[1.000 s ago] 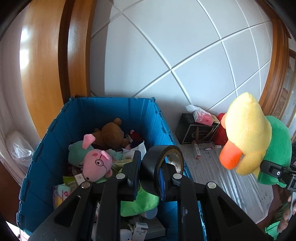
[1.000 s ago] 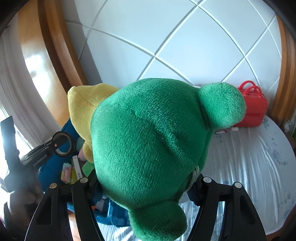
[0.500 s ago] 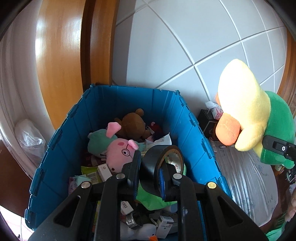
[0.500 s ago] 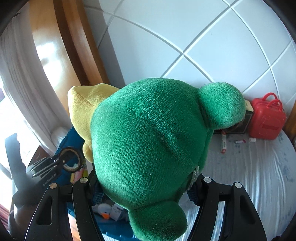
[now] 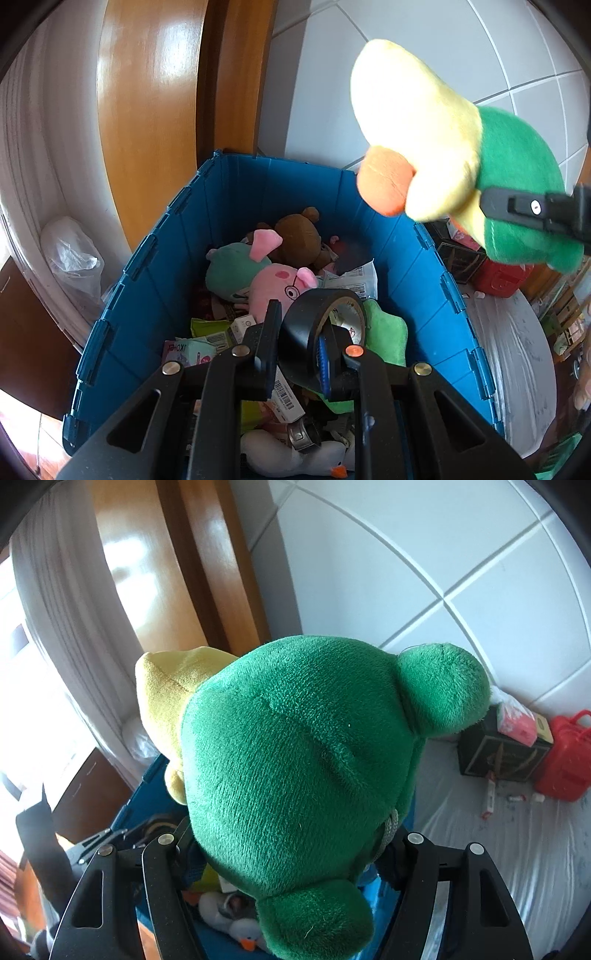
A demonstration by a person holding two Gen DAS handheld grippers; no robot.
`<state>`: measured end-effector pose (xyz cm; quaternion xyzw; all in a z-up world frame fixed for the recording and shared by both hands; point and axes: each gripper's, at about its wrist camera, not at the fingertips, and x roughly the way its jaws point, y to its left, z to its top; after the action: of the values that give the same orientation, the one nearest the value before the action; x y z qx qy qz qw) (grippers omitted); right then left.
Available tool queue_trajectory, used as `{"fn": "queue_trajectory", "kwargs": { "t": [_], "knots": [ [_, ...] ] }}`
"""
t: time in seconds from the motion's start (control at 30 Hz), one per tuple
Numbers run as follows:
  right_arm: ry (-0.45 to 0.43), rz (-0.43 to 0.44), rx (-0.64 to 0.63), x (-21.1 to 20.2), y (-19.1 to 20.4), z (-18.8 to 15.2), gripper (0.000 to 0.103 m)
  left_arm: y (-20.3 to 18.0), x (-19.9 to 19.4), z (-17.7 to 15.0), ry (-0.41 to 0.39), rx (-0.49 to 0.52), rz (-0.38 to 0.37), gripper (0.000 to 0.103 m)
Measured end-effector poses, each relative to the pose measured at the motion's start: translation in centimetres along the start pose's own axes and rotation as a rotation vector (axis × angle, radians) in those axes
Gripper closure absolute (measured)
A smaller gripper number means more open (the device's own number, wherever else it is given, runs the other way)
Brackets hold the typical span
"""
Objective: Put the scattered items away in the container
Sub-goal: 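Lower the tape roll with left tool while right tool lowers the plush toy into the crate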
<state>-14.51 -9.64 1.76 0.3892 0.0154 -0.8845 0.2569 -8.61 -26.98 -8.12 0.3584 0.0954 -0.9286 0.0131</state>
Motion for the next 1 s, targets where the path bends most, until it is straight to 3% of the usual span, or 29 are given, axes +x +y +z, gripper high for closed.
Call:
{"fn": "queue_trajectory", "kwargs": {
  "t": [0.03, 0.1, 0.13, 0.2, 0.23, 0.47, 1.0],
  "knots": [
    [-0.003, 0.006, -0.005, 0.5, 0.6, 0.5, 0.025, 0.3, 0.1, 0.0, 0.002, -0.008, 0.001, 0.086],
    [0.000, 0.023, -0.004, 1.7, 1.3, 1.7, 0.005, 0.8, 0.2, -0.1, 0.010, -0.029, 0.016, 0.085],
    [0.011, 0.023, -0.007, 2.4, 1.6, 2.2, 0.000, 1.1, 0.6, -0.1, 0.030, -0.039, 0.034, 0.079],
    [0.022, 0.010, -0.002, 3.1, 1.1, 2.8, 0.000, 1.6, 1.0, -0.3, 0.056, -0.065, 0.060, 0.011],
    [0.021, 0.013, 0.001, 3.1, 0.7, 2.7, 0.000, 2.0, 0.7, -0.5, 0.038, -0.080, 0.066, 0.004],
    [0.022, 0.024, 0.002, 2.1, -0.2, 1.0, 0.000, 1.8, 0.6, -1.1, 0.041, -0.079, 0.071, 0.002],
    [-0.021, 0.009, 0.054, -2.3, -4.4, -2.1, 0.000, -2.8, -0.2, -1.5, 0.024, -0.019, 0.049, 0.002]
  ]
}}
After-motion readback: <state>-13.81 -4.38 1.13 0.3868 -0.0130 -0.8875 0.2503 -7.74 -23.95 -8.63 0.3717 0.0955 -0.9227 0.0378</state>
